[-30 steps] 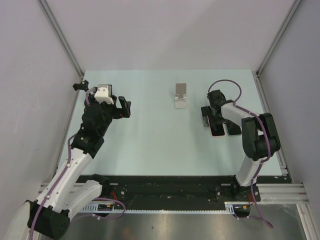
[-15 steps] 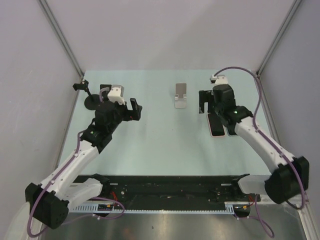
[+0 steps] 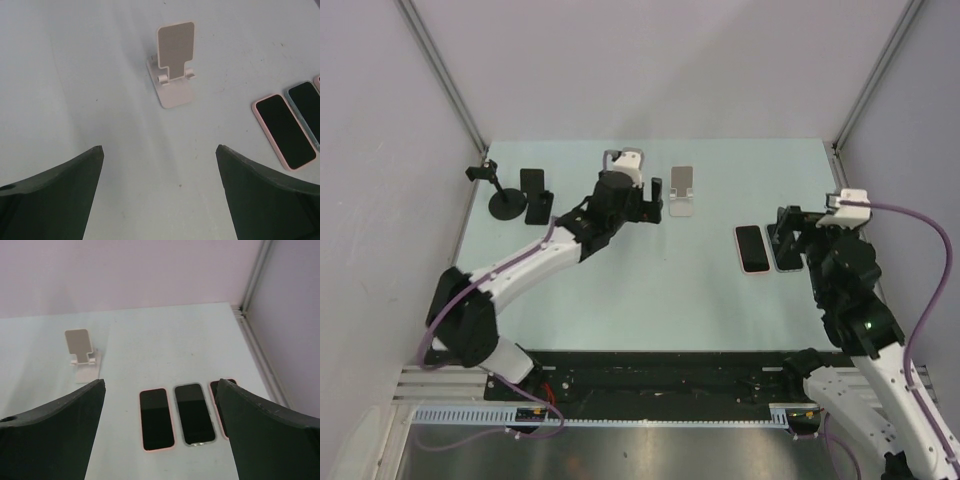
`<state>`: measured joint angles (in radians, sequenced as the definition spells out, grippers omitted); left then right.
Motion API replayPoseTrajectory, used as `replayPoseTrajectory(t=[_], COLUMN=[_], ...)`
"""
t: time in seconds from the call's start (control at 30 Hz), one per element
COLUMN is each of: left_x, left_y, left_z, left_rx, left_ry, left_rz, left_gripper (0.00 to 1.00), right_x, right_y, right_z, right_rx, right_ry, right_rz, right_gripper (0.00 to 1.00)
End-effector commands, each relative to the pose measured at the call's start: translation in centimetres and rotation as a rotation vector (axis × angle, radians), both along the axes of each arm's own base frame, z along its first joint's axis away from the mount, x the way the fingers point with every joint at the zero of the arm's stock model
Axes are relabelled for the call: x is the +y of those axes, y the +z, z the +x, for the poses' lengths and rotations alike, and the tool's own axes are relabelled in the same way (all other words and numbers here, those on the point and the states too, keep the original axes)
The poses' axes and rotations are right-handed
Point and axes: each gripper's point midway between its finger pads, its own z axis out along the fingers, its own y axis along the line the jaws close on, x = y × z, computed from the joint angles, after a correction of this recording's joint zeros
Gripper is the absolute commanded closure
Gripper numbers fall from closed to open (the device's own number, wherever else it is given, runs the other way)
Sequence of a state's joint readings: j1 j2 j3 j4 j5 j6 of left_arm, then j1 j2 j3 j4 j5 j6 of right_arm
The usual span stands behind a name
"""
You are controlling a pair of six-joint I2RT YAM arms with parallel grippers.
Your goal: Remove the phone from the phone stand
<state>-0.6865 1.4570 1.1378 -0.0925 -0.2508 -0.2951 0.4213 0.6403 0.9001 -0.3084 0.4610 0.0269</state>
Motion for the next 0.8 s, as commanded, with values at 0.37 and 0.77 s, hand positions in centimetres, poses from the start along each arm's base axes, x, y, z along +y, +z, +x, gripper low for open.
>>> replayPoseTrajectory(t=[0.37,0.77], left_x=[-9.6,-11.6], left_y=[-4.0,-9.3], left_z=[12.8,17.6], left_rx=[-0.042,-0.063], left_ry=[0.148,0.233], left_rz=[0.049,0.103], left_gripper=[0.0,0.0], right_x=[-5.4,-4.6], right_y=[-2.7,-3.1], right_z=[-4.2,-4.3], right_rx=[-0.214,-0.273], right_ry=[-0.192,-0.134], right_rz=[-0.005,0.001], right_gripper=[0.0,0.01])
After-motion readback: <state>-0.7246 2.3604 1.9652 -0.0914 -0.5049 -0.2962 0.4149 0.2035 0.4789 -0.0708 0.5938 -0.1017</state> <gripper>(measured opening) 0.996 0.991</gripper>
